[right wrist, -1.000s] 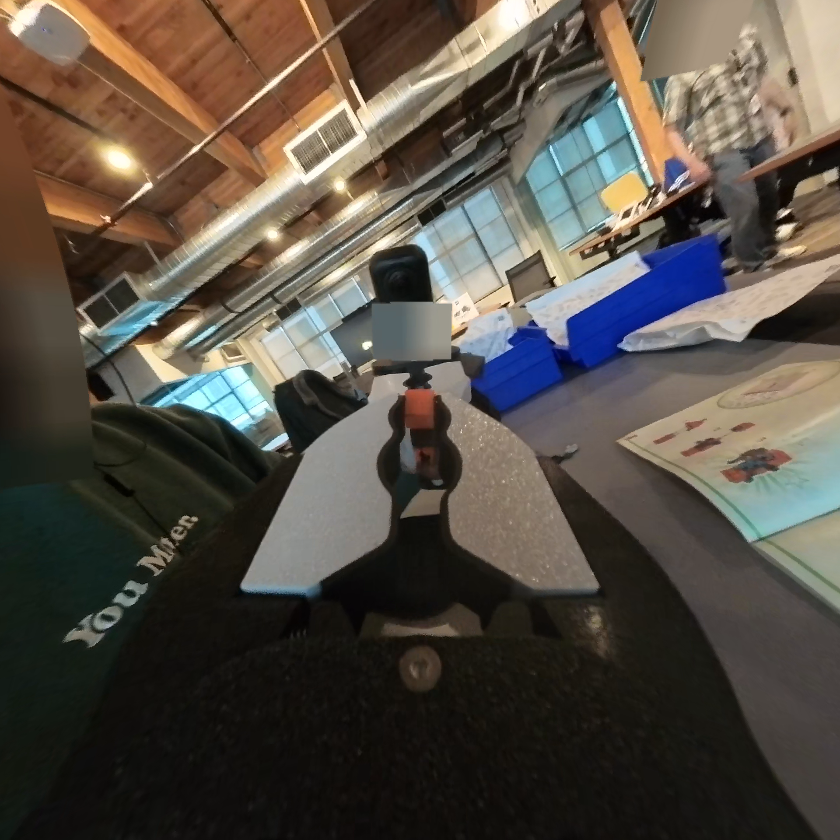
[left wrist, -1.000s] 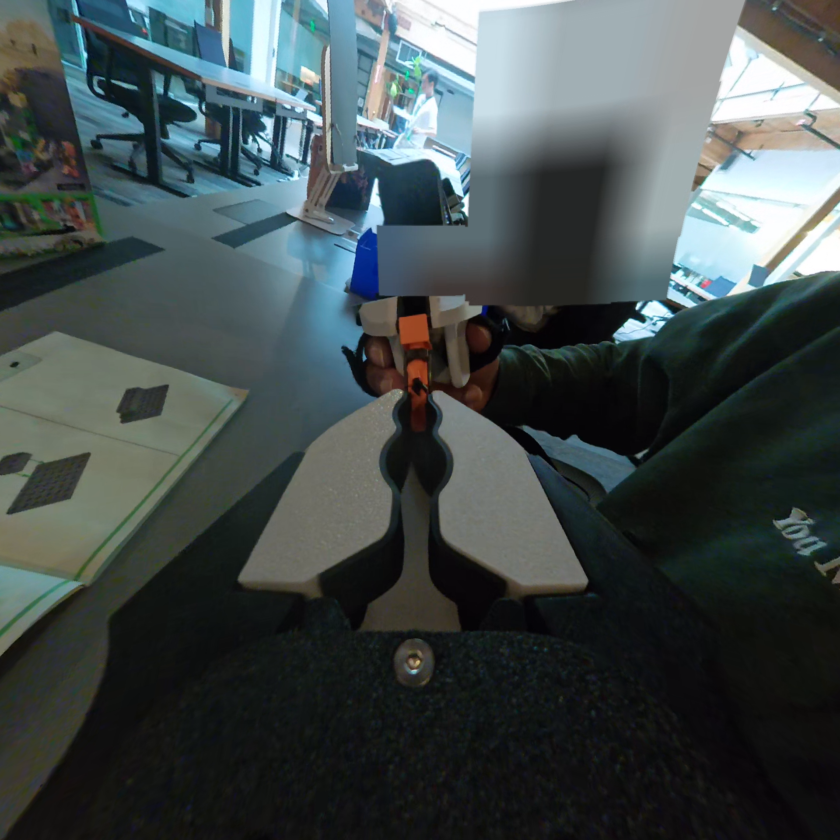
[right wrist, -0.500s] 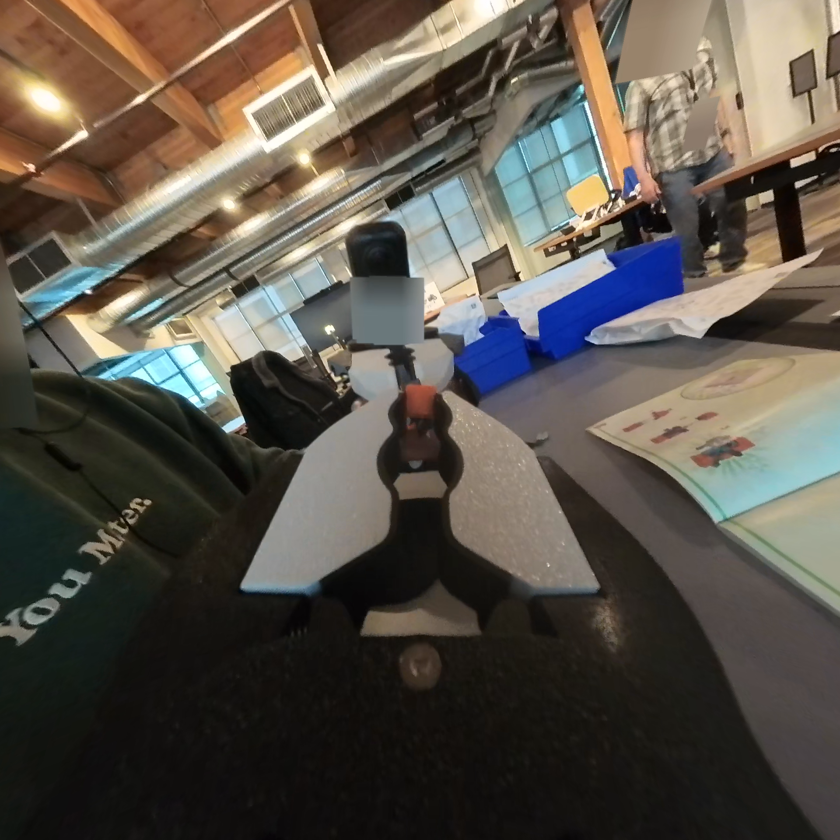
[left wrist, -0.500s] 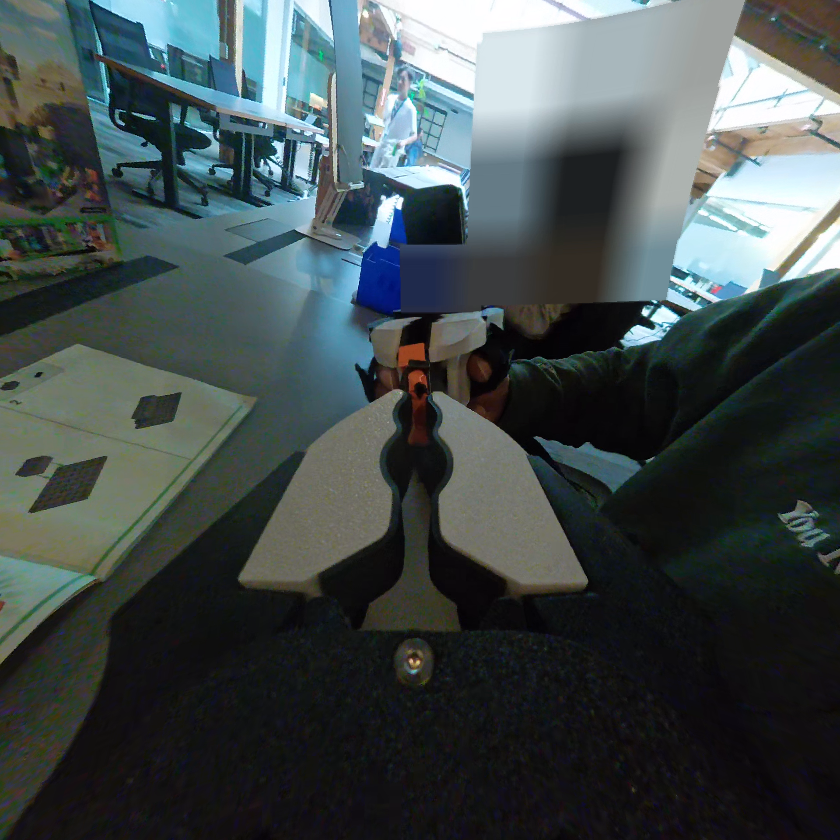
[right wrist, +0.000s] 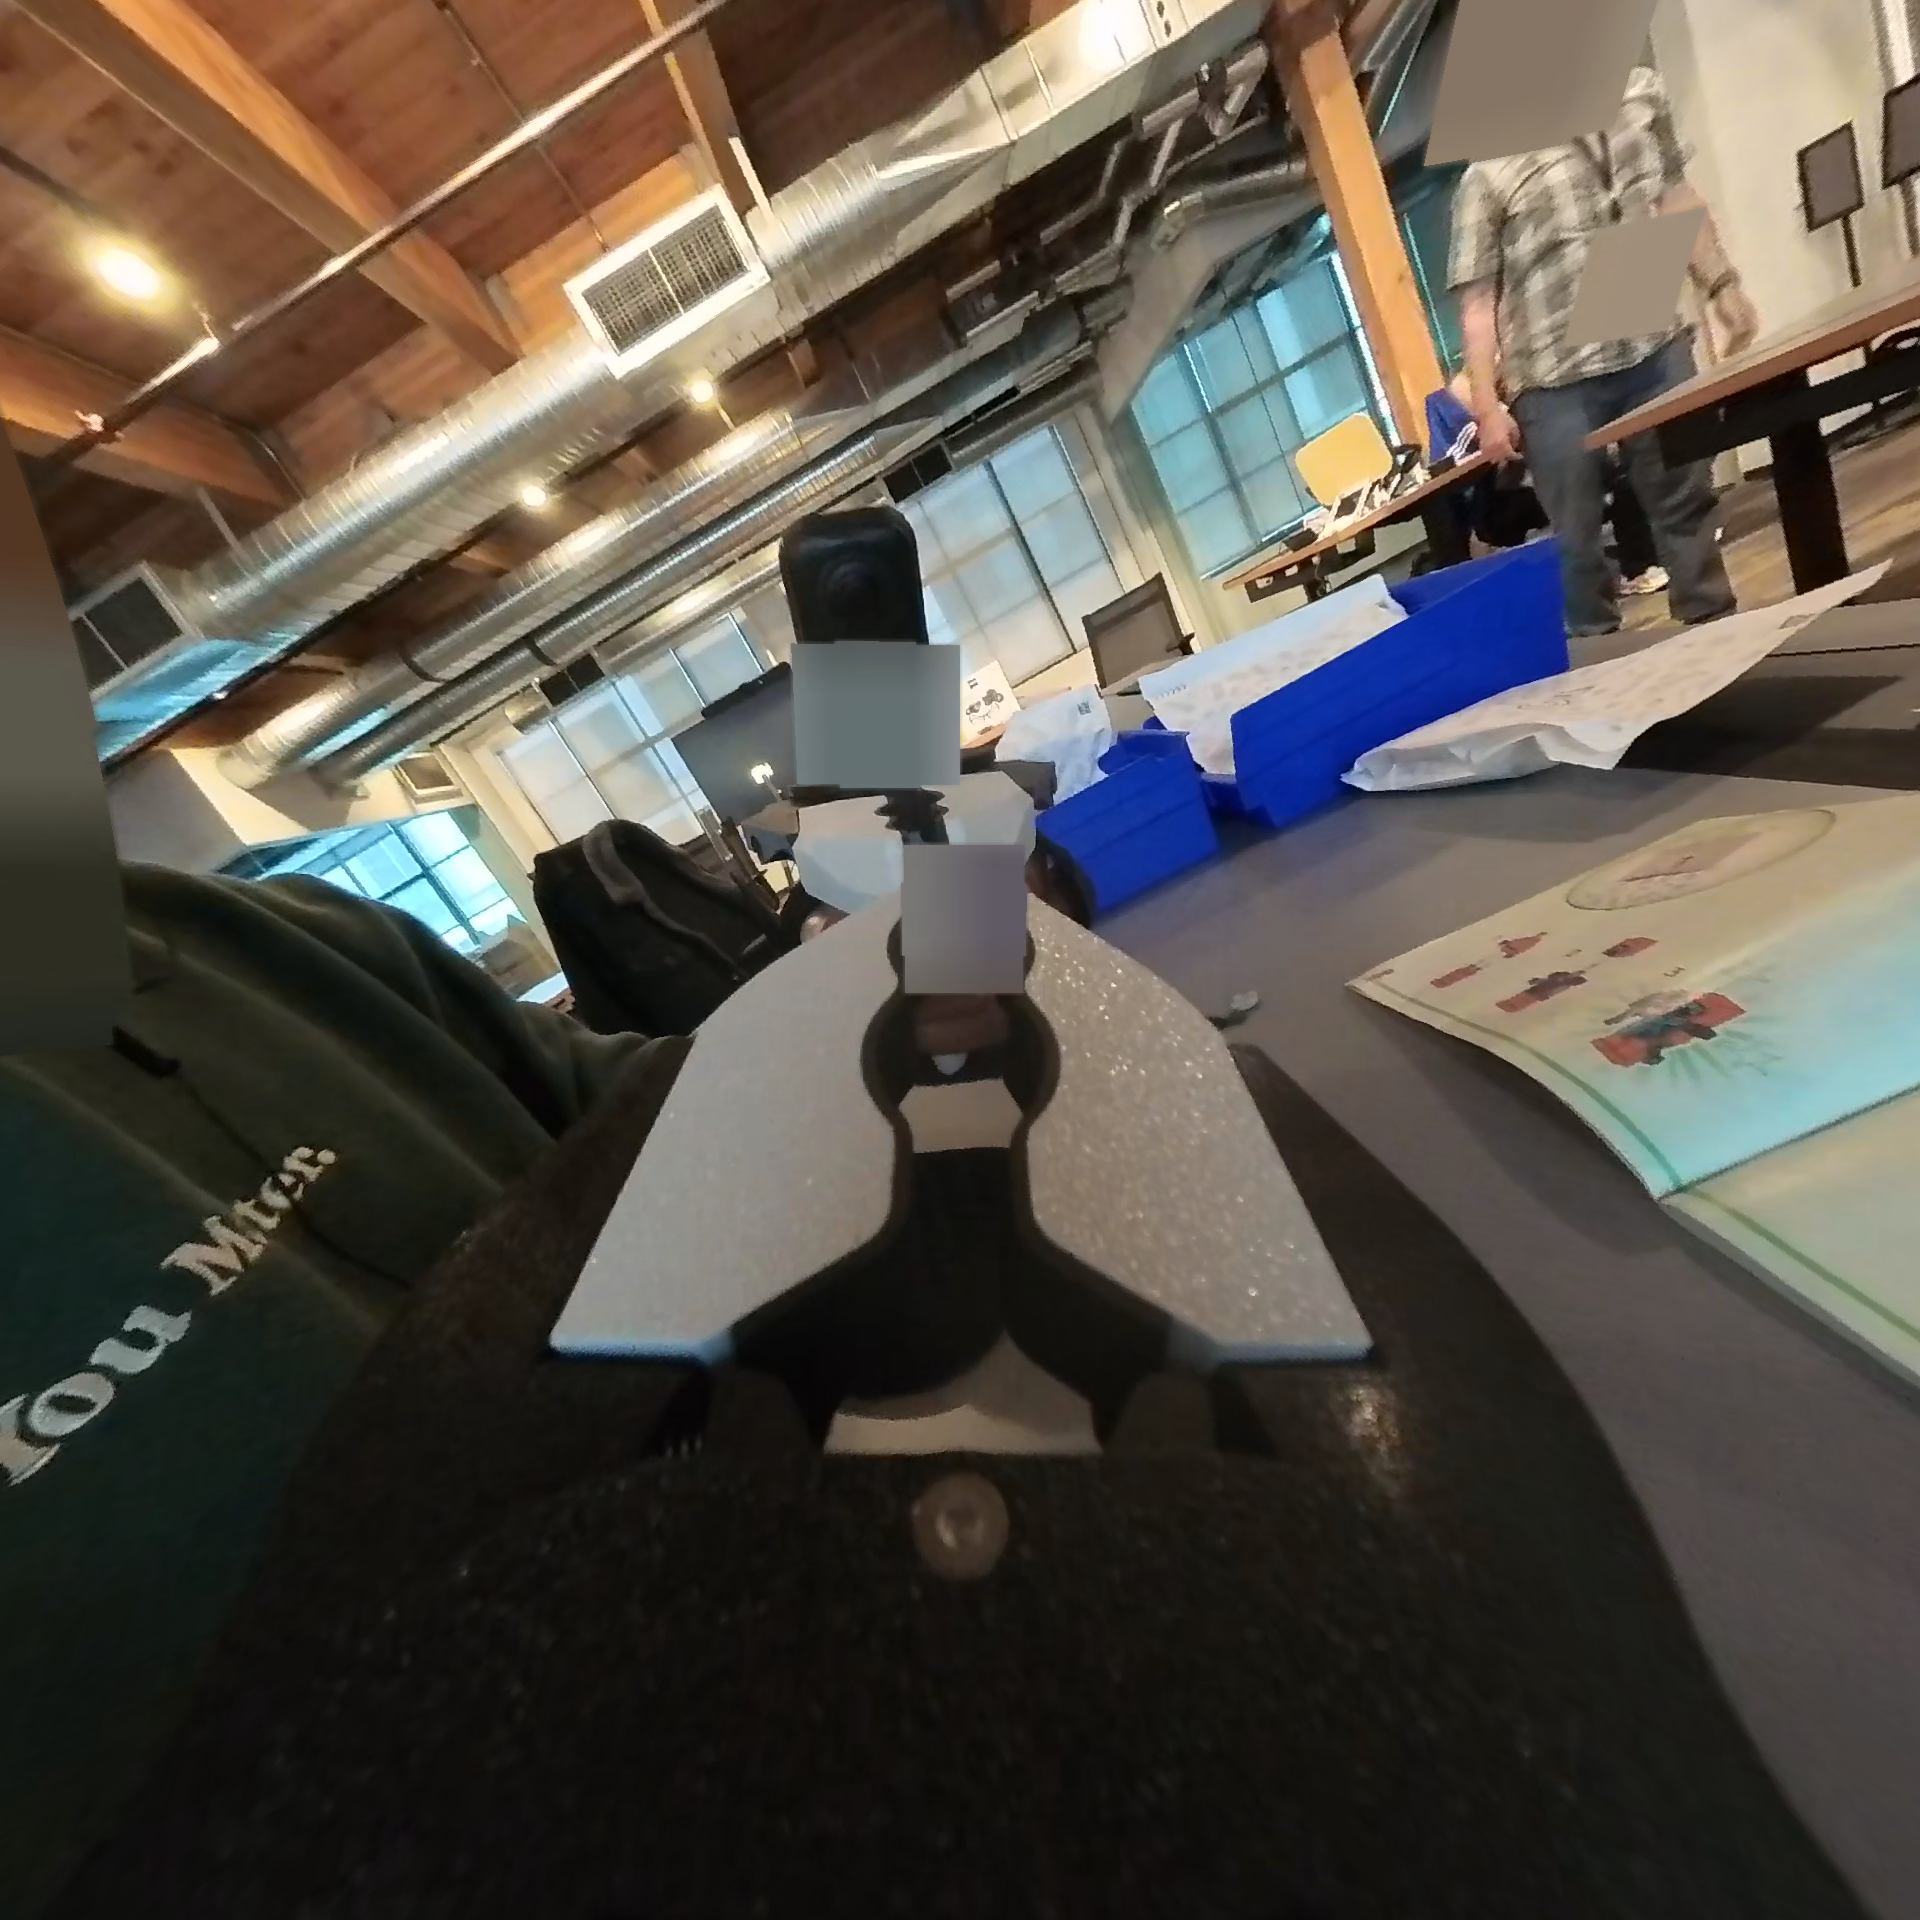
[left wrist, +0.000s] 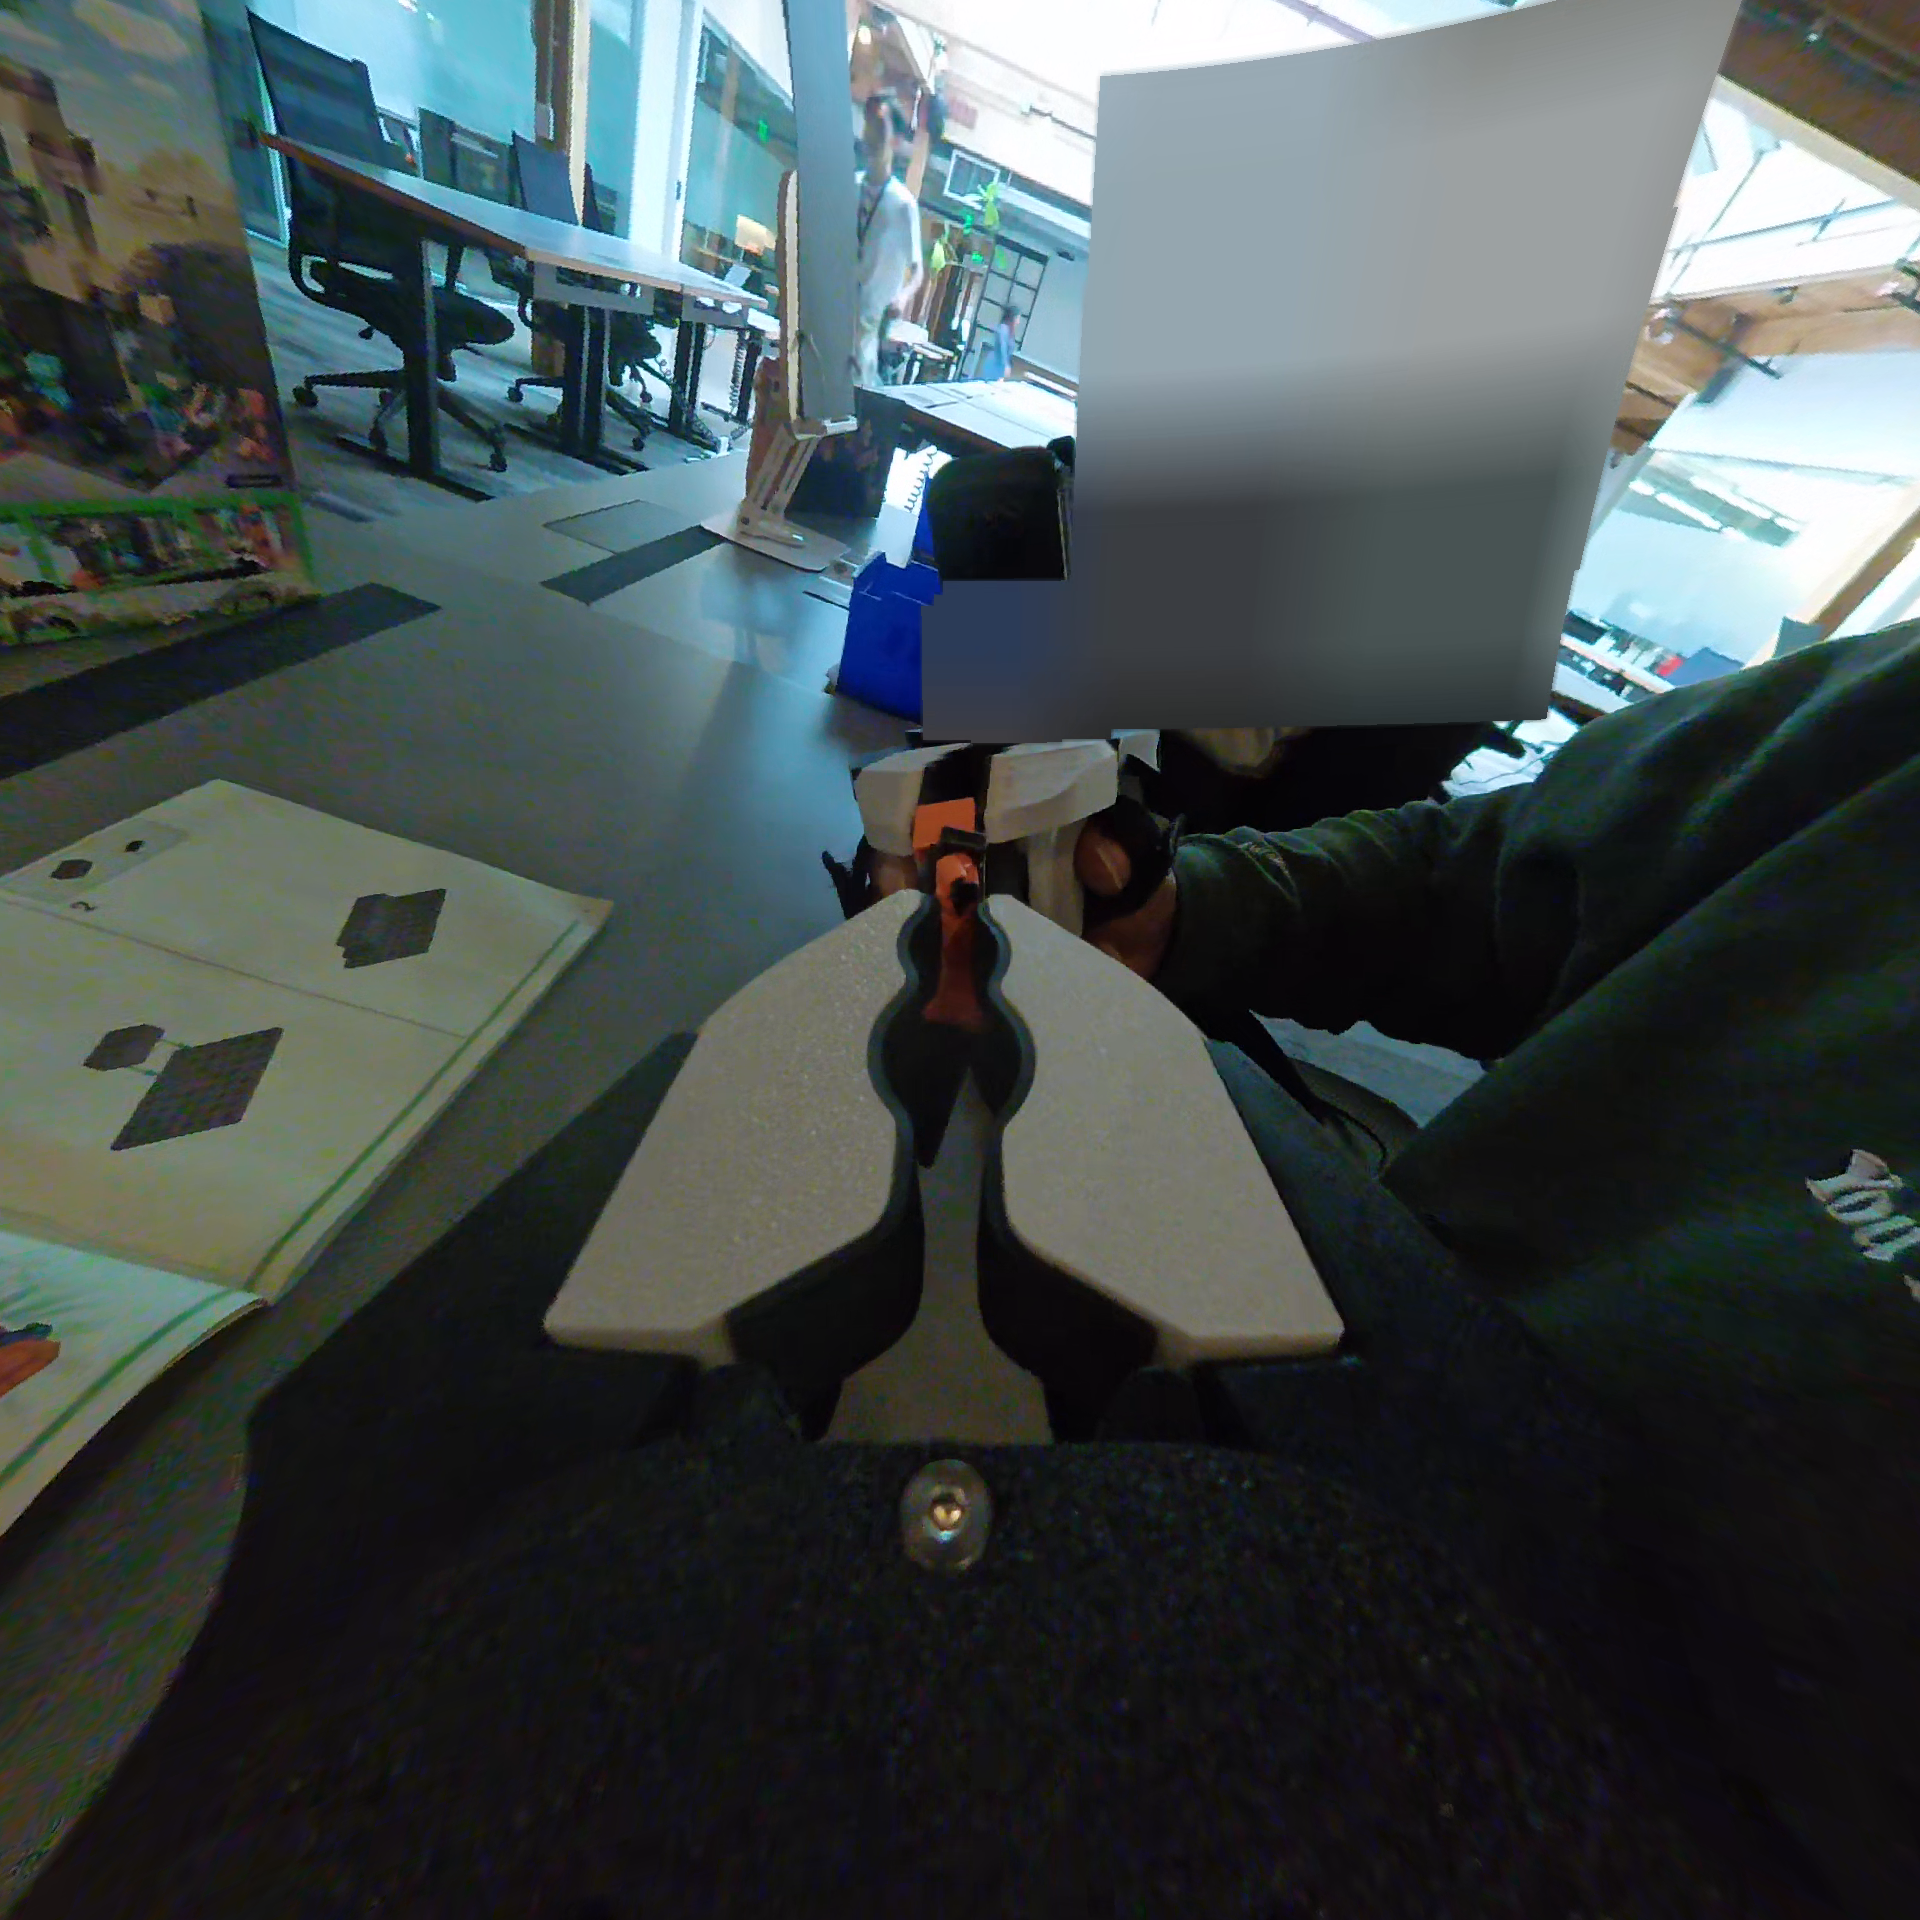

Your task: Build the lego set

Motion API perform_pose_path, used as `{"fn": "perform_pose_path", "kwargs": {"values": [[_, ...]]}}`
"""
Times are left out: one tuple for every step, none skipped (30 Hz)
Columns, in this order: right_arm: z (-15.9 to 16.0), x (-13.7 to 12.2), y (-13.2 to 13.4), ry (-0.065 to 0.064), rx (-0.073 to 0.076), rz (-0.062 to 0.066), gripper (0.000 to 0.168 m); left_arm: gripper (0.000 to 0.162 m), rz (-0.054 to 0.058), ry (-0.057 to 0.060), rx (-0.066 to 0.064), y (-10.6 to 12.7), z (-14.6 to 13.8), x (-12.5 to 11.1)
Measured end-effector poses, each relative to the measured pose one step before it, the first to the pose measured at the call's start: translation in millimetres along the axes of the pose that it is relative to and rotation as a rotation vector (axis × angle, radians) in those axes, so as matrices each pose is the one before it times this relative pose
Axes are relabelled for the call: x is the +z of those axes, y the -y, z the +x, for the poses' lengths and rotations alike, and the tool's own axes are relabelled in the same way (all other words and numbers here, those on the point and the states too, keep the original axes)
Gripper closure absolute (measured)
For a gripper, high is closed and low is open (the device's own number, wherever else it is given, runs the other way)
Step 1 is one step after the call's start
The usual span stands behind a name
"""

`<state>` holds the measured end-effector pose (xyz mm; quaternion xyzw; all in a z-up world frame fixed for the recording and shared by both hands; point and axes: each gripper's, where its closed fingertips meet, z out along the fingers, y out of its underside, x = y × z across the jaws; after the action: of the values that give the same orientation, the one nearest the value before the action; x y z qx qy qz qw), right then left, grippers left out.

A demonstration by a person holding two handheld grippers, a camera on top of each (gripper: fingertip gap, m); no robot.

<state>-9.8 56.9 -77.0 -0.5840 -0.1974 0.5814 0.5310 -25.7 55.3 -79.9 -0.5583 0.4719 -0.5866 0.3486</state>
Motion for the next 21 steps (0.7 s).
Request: {"fn": "perform_pose_path", "kwargs": {"values": [[0.21,0.28,0.12,0.001,-0.0007,0.0026,0.156,0.156,0.0031,-0.0013,-0.0022,0.24,-0.19,-0.14],[0.24,0.3,0.1,-0.0014,-0.0014,0.003,0.156,0.157,0.002,0.0006,-0.0013,0.18,-0.41,-0.01],[0.16,0.14,0.32,-0.0014,-0.0026,0.004,0.156,0.157,0.0021,0.0002,-0.001,0.26,-0.25,0.01],[-0.22,0.14,0.56,0.001,-0.0026,0.0058,0.156,0.156,0.0042,-0.0047,-0.0053,0.39,0.2,0.2],[-0.24,0.01,0.18,0.001,-0.0032,0.0024,0.156,0.156,0.0026,-0.0043,-0.0049,0.29,0.16,0.08],[-0.29,-0.11,-0.09,0.0007,-0.0065,0.0008,0.156,0.156,0.0003,-0.0027,-0.0028,-0.19,0.01,0.17],[-0.71,-0.18,0.02,0.0036,-0.0068,0.0015,0.156,0.156,0.0018,-0.0091,-0.009,0.1,0.79,0.19],[-0.84,-0.09,-0.38,0.0024,-0.0103,-0.0007,0.156,0.156,0.0006,-0.0105,-0.012,-0.12,0.52,0.0],[-0.73,0.0,-0.86,0.0002,-0.0176,-0.0053,0.155,0.156,-0.002,-0.0116,-0.0124,-0.41,0.61,-0.23],[-0.88,0.09,-0.79,0.0001,-0.0195,-0.0085,0.156,0.156,-0.0003,-0.0117,-0.0136,-0.17,0.42,-0.38],[-1.02,0.09,-0.49,0.0,-0.022,-0.0089,0.156,0.156,0.0024,-0.0098,-0.0101,-0.08,0.59,-0.25],[-1.34,0.19,-0.26,0.0013,-0.0268,-0.0099,0.156,0.156,0.0024,-0.0131,-0.0132,0.12,1.08,-0.23],[-1.54,0.18,-0.09,0.0025,-0.0275,-0.0097,0.156,0.157,0.0041,-0.0114,-0.01,0.44,1.18,-0.33],[-1.69,0.16,0.21,0.0057,-0.0269,-0.0083,0.156,0.157,0.0041,-0.0145,-0.0103,0.43,1.66,-0.13],[-1.61,0.04,-0.43,0.0064,-0.0295,-0.0111,0.156,0.157,-0.0008,-0.012,-0.0054,0.05,1.39,-0.31],[-1.28,-0.15,-0.51,0.0057,-0.0335,-0.011,0.156,0.157,-0.0039,-0.0037,0.0047,-0.37,0.79,0.07],[-1.68,-0.24,0.16,0.0089,-0.0327,-0.0066,0.156,0.157,-0.0025,-0.0074,0.0021,-0.04,1.6,0.29],[-2.12,-0.24,0.82,0.0103,-0.0324,-0.0058,0.156,0.157,-0.0023,-0.0112,-0.0018,0.07,1.96,0.29],[-2.02,-0.12,1.19,0.0068,-0.0395,-0.0114,0.156,0.157,-0.0025,-0.0094,0.0021,0.23,1.99,0.3],[-1.5,-0.07,0.56,0.003,-0.0472,-0.0229,0.156,0.157,-0.0072,-0.0017,0.0081,-0.28,1.31,0.28],[-1.31,-0.09,0.03,0.0003,-0.0539,-0.0302,0.157,0.157,-0.0113,0.0041,0.0132,-0.97,0.82,0.19]]}}
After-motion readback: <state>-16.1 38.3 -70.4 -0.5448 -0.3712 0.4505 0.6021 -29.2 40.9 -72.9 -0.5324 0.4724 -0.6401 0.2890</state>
